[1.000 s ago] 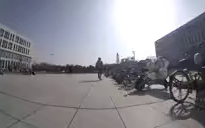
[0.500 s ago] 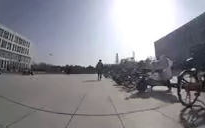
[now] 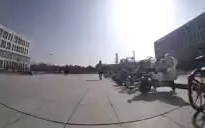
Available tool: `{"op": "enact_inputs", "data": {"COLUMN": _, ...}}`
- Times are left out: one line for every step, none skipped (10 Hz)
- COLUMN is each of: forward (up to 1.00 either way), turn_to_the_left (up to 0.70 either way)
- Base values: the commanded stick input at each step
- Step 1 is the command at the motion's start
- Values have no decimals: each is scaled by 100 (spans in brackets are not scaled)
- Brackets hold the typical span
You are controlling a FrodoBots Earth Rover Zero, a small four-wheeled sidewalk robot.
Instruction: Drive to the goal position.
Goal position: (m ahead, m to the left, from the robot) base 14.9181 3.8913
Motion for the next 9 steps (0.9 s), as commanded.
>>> {"op": "enact_inputs", "data": {"forward": 50, "turn_to_the_left": 26}}
{"op": "enact_inputs", "data": {"forward": 50, "turn_to_the_left": 31}}
{"op": "enact_inputs", "data": {"forward": 50, "turn_to_the_left": 0}}
{"op": "enact_inputs", "data": {"forward": 50, "turn_to_the_left": 0}}
{"op": "enact_inputs", "data": {"forward": 50, "turn_to_the_left": 0}}
{"op": "enact_inputs", "data": {"forward": 50, "turn_to_the_left": 1}}
{"op": "enact_inputs", "data": {"forward": 50, "turn_to_the_left": 21}}
{"op": "enact_inputs", "data": {"forward": 50, "turn_to_the_left": 47}}
{"op": "enact_inputs", "data": {"forward": 50, "turn_to_the_left": 8}}
